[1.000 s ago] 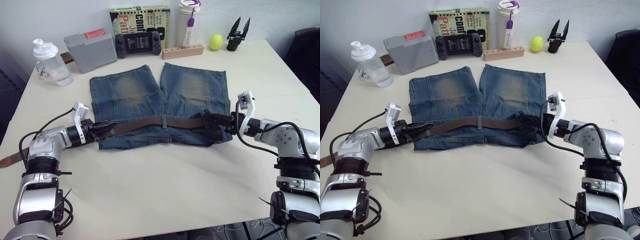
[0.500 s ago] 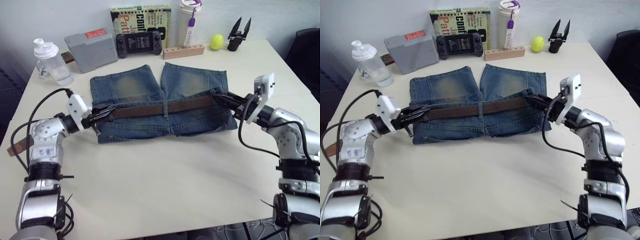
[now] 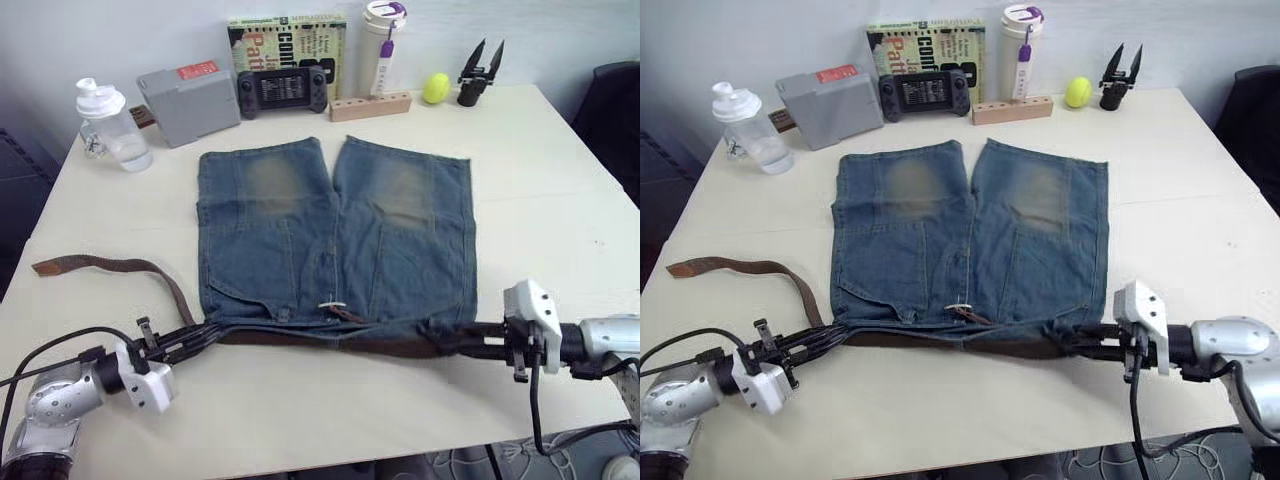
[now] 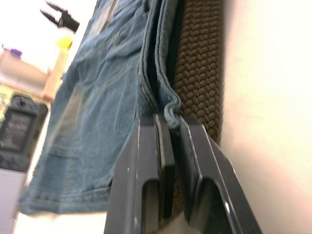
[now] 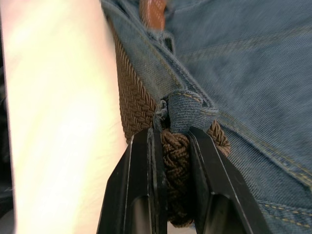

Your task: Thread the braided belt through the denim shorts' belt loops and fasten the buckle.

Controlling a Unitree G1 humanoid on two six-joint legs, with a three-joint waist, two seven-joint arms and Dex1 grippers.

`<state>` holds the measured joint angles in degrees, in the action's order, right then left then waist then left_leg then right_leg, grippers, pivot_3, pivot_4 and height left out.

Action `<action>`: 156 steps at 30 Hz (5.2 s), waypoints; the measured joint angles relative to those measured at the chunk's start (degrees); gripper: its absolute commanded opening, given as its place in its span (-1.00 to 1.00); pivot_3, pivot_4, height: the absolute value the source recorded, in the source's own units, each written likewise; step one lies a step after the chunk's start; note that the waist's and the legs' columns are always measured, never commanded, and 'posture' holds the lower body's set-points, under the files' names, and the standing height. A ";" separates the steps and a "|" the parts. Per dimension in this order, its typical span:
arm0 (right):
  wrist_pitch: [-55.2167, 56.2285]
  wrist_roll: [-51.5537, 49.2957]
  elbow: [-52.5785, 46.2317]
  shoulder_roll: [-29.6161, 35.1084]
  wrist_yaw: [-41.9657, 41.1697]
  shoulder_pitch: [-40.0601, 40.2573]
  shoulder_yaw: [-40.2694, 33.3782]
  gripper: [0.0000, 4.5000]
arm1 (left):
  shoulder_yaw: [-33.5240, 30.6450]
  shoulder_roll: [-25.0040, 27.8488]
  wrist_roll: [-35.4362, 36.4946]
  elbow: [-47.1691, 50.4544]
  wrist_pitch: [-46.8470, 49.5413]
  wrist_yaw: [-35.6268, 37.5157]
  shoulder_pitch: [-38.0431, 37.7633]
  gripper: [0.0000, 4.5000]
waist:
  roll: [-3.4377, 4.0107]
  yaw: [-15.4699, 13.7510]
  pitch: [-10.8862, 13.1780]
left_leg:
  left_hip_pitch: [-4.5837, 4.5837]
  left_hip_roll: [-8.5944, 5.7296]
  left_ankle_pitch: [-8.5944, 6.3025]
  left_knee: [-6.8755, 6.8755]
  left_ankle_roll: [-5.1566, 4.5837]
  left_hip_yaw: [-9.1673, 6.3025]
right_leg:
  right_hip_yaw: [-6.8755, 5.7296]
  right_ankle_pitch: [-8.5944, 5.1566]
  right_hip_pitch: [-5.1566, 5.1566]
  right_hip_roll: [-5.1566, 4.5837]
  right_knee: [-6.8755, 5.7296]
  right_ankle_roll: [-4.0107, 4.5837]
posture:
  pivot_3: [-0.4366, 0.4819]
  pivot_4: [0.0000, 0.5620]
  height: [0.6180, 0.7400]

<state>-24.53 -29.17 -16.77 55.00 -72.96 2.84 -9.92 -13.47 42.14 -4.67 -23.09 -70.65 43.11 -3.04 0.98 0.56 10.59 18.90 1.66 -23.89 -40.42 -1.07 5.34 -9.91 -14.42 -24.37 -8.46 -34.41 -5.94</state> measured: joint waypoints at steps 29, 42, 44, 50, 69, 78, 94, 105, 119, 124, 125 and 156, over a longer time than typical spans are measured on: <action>-17.27 -16.13 3.81 1.21 6.91 -21.95 -4.92 1.00 | 1.60 23.34 55.09 30.63 80.83 18.64 -3.30 0.98 | 0.12 -0.46 0.03 | -0.50 0.00 -0.19 0.07 -0.04 0.04 | 0.05 -0.02 0.55 0.15 0.28 0.02 | -0.05 -0.47 0.70; -14.60 6.97 18.81 -7.97 19.45 -30.87 16.24 1.00 | 14.76 1.83 34.03 6.00 84.89 13.93 24.33 0.98 | 0.18 -0.33 -0.04 | -0.08 -0.01 -0.08 0.11 0.19 0.44 | -0.01 -0.01 0.27 0.60 0.37 0.00 | -0.05 -0.47 0.70; -14.33 8.20 19.44 -7.97 19.03 -31.57 17.10 0.78 | 15.39 1.61 31.58 3.89 84.22 15.19 26.47 1.00 | 0.08 -0.32 -0.10 | -0.08 0.01 -0.07 0.06 0.21 0.44 | 0.00 -0.01 0.27 0.61 0.35 0.00 | -0.05 -0.47 0.70; -11.98 14.23 21.44 -8.19 19.50 -33.31 20.18 -0.40 | 17.36 1.55 24.92 0.53 80.15 17.92 28.45 0.06 | -0.28 -0.29 -0.88 | -0.22 0.04 -0.07 0.04 0.21 0.49 | 0.09 -0.02 0.31 0.60 0.29 0.01 | -0.05 -0.47 0.70; 1.02 28.27 39.37 -20.94 30.78 -42.00 23.47 -1.00 | 22.00 -3.63 5.08 -16.59 60.80 4.34 38.59 -0.59 | 0.05 -0.34 -2.84 | -1.82 0.12 -0.08 0.35 0.21 0.13 | 0.38 -0.05 1.85 0.40 0.28 0.04 | -0.05 -0.47 0.70; 5.44 31.51 49.67 -24.06 35.01 -47.53 23.23 -1.00 | 23.54 -5.54 -0.01 -27.83 53.77 -1.34 45.26 -0.59 | 0.12 -0.31 -2.83 | -1.82 0.14 -0.05 0.35 0.14 0.08 | 0.32 -0.05 1.77 0.28 0.24 0.04 | -0.05 -0.47 0.70; -2.14 31.49 38.75 -21.70 32.38 -42.66 22.41 -1.00 | 23.44 -4.67 -1.49 -26.83 49.03 -3.43 42.74 -0.59 | 0.23 0.25 -2.78 | -1.76 0.11 -0.08 0.42 0.05 -0.07 | 0.05 -0.05 1.67 0.04 0.26 0.04 | -0.05 -0.47 0.70; -7.91 31.42 30.67 -21.27 32.65 -37.63 19.79 -1.00 | 23.70 -4.82 -3.48 -27.31 45.44 -5.59 42.74 -0.59 | 0.23 0.07 -2.78 | -1.75 0.11 -0.12 0.44 -0.01 -0.13 | 0.00 -0.05 1.68 -0.06 0.33 0.04 | -0.05 -0.47 0.70; -13.56 23.04 21.77 -22.91 31.78 -33.12 10.64 -0.02 | 12.92 -4.46 9.15 -10.98 53.71 -1.53 30.41 0.29 | 0.43 1.15 -2.16 | -0.44 0.09 -0.12 0.36 -0.01 -0.17 | 0.25 -0.04 0.43 -0.06 0.28 0.03 | -0.05 -0.47 0.70; -18.60 12.07 11.53 -21.93 26.02 -31.41 4.98 0.99 | 4.32 -3.77 21.03 15.34 72.50 -3.25 18.59 1.00 | 0.13 1.12 -0.98 | 0.40 0.07 -0.11 0.20 -0.02 -0.16 | -0.17 -0.02 -0.27 0.06 0.25 -0.01 | -0.05 -0.47 0.70; -19.74 10.05 10.01 -21.69 25.44 -31.48 3.81 0.99 | 1.99 -3.73 24.16 19.97 76.74 -4.19 16.89 1.00 | 0.08 1.02 -0.90 | 0.40 0.02 -0.11 0.19 -0.02 -0.16 | -0.20 -0.02 -0.25 0.08 0.27 -0.01 | -0.05 -0.47 0.70; -16.70 -7.64 -7.60 -19.19 17.66 -24.75 9.73 0.99 | -31.53 -29.69 98.35 54.50 102.03 -37.90 -32.85 1.00 | -0.61 -0.50 -0.36 | 0.28 0.00 -0.20 0.08 0.02 -0.02 | 0.33 0.01 -0.12 0.44 0.55 0.01 | -0.05 -0.47 0.70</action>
<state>-41.23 -36.81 -24.37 35.81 -55.30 -21.91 -0.19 -45.00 12.45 93.67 31.41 31.37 5.21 -35.90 0.37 0.07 10.22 19.18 1.66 -24.09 -40.35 -1.05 5.31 -9.58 -14.42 -24.49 -8.03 -33.86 -5.93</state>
